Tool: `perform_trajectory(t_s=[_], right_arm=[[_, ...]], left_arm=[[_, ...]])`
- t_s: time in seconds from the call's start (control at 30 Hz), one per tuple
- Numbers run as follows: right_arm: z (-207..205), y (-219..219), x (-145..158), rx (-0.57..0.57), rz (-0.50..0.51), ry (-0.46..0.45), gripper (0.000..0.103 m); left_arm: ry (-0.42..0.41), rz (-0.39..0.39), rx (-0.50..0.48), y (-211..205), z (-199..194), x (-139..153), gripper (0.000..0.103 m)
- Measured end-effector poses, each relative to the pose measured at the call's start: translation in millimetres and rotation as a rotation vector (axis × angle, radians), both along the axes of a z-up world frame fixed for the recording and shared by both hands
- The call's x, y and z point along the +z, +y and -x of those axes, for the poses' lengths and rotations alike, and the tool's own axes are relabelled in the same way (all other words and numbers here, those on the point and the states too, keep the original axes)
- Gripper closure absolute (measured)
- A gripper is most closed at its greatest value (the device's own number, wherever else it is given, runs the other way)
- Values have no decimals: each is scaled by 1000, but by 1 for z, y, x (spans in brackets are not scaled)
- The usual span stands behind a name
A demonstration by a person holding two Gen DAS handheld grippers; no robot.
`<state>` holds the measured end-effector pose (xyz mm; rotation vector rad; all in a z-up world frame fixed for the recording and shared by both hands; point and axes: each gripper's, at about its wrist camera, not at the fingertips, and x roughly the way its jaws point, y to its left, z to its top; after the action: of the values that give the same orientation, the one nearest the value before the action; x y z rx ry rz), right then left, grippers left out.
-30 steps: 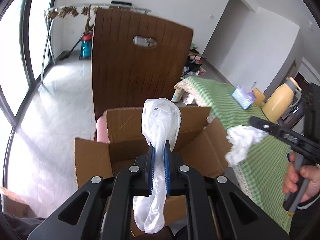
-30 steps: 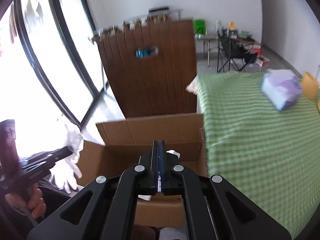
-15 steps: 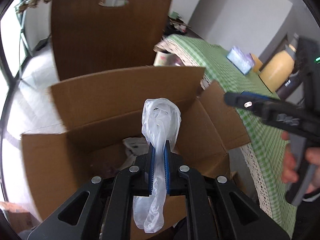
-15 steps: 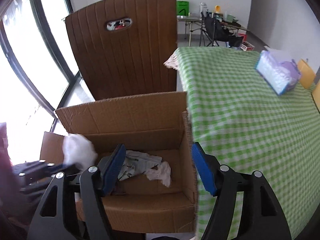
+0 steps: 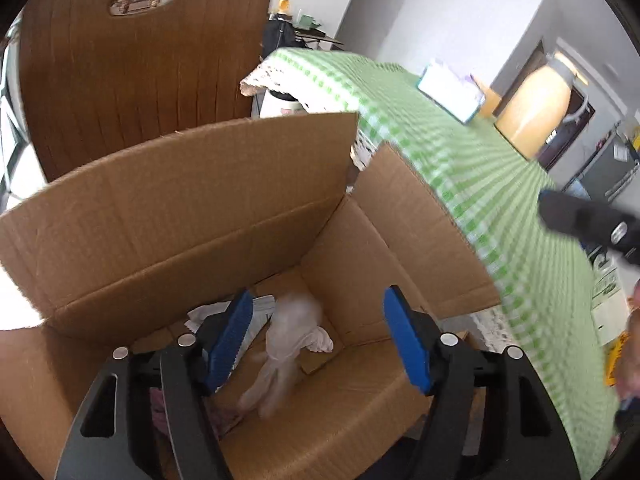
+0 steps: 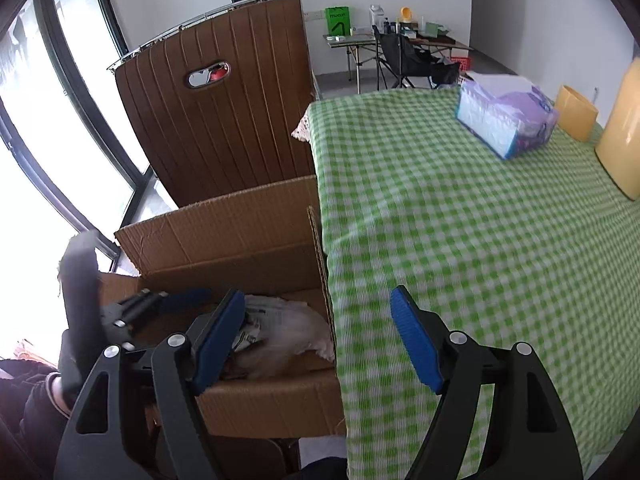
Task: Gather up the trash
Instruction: 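Carry glove and scrap to the box and open both tools, then grasp the yellow snack bag with the left tool while the right tool grasps a clear plastic bag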
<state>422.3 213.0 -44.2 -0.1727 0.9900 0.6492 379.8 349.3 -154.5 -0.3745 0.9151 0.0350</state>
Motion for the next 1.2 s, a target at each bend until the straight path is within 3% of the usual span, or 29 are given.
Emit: perform_trajectory(t_s=[0.13,0.33,0.47,0.63,0.73,0.9,1.03,1.2], right_arm=[[16,-2,3,22,-16,16,31],[54,-1,11,76,-43,-10,31],[88,-16,30,86,-84,-91,31],[115,-47,51,44,-124,-176,27],[128,-69,66,0,-141,-225,27],[148,-119,97,-111,-139,-365,27],[167,-183,112,-262,-123,-446,20],[197,-271,109,-416,-130,-488,19]], left_arm=[[-10,-67,117,19,32,31,37],[-114,-185,284,35,101,90,27],[-204,-218,338,29,134,115,12],[-248,-307,338,8,157,134,11],[-298,-313,363,-2,173,149,10],[-375,-333,327,-38,178,172,8],[-427,-325,223,-83,170,185,8],[-450,-321,83,-149,149,182,8]])
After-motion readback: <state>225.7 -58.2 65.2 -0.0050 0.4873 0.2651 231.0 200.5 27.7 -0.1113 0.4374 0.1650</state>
